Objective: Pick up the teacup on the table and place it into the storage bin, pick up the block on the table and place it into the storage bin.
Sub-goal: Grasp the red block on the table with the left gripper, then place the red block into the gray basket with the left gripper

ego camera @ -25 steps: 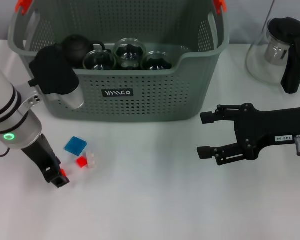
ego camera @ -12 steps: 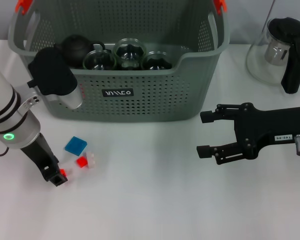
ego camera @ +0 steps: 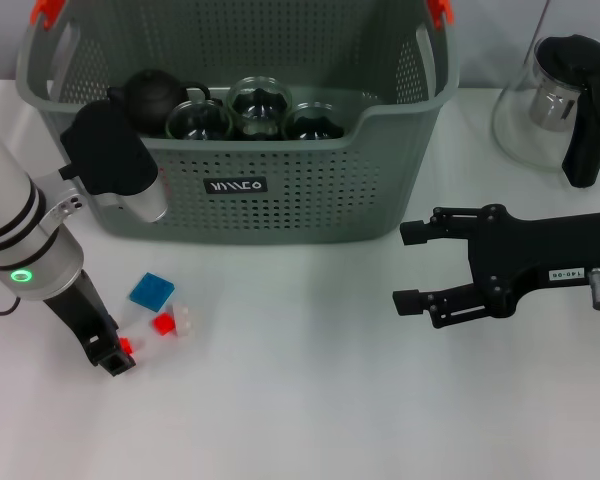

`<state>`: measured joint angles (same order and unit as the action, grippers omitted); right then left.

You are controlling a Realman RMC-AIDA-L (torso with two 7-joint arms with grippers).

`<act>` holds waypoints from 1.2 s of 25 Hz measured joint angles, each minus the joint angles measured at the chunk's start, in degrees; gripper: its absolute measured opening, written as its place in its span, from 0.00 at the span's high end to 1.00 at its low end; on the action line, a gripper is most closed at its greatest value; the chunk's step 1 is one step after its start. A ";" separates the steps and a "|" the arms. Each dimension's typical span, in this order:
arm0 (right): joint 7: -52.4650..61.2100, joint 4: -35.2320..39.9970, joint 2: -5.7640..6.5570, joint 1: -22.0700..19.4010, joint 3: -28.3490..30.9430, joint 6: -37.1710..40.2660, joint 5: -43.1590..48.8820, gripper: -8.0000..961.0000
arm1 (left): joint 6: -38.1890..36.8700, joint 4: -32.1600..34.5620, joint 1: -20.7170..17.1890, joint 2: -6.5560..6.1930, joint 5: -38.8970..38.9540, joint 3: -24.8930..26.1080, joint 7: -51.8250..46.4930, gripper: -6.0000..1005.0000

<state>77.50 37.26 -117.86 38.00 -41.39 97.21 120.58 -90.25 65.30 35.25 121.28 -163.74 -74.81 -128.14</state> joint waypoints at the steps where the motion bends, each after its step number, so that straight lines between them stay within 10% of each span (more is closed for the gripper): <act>1: 0.04 0.00 0.00 0.02 0.00 0.00 0.00 0.02 | 0.00 0.00 0.00 0.00 0.00 0.00 0.00 0.49; 9: 0.08 0.07 0.05 0.10 0.00 -0.10 0.00 0.02 | -0.01 0.00 -0.01 0.28 0.00 -0.38 0.41 0.50; 24: 0.33 0.34 0.19 -0.07 0.25 0.16 0.00 0.02 | -1.73 3.08 -0.34 0.48 0.02 -0.59 0.00 0.82; 30: 0.40 0.37 0.54 -0.30 0.52 0.84 0.00 0.02 | -9.85 10.75 0.59 2.14 2.62 6.70 -0.65 0.85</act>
<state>77.90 37.64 -117.32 37.71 -40.87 98.05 120.59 -100.11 76.05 35.84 123.43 -161.12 -68.11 -128.80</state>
